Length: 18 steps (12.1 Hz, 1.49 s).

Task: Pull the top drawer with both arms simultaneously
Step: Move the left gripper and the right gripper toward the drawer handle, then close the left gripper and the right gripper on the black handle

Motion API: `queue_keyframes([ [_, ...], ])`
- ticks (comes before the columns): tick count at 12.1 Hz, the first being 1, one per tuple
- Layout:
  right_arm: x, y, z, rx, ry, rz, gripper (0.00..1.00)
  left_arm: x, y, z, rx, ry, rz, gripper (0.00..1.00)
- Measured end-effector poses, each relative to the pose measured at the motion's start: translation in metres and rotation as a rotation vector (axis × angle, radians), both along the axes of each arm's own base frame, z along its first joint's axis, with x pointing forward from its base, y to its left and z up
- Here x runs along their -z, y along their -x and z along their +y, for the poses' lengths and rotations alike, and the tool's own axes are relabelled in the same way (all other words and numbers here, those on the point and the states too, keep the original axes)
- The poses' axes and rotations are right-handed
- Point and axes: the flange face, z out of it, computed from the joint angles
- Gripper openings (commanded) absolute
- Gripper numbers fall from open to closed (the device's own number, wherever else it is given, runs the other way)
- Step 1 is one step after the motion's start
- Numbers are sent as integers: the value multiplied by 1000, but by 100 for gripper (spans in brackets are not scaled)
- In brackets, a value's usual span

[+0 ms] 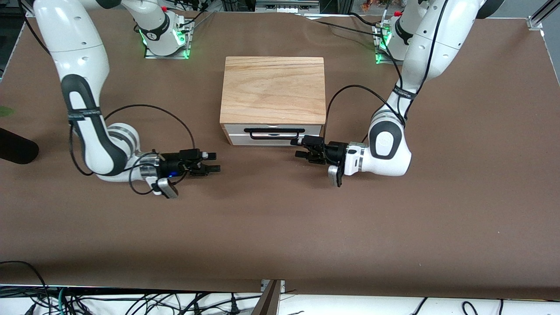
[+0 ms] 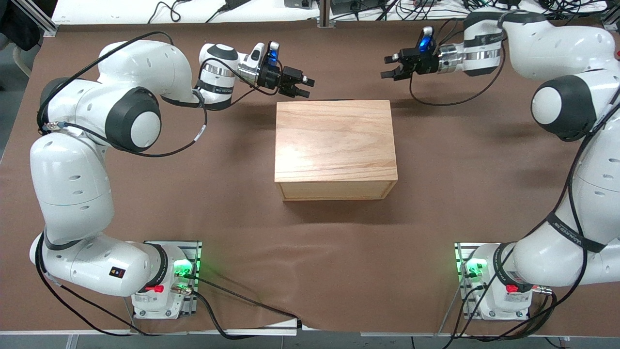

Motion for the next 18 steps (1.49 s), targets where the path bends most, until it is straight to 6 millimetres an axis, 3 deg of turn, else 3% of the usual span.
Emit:
queue_keyframes([
  [2, 16, 17, 21, -32, -38, 24, 100, 5, 5, -4, 18, 13, 9, 77],
  [5, 29, 38, 35, -66, -75, 75, 100, 20, 23, -4, 25, 47, 55, 56],
  [7, 35, 51, 45, -77, -96, 101, 100, 26, 32, -9, 19, 73, 54, 35],
  [9, 38, 62, 65, -67, -123, 118, 100, 27, 33, -10, 18, 77, 54, 24],
  [12, 40, 70, 92, -51, -126, 120, 98, 26, 30, -1, 12, 90, 57, 18],
  [15, 44, 73, 92, -49, -117, 126, 98, 30, 30, 1, 10, 114, 58, 18],
  [17, 48, 77, 90, -47, -113, 137, 92, 30, 30, 1, 10, 114, 58, 0],
  [18, 50, 79, 90, -47, -112, 138, 87, 30, 30, 1, 10, 114, 58, 0],
])
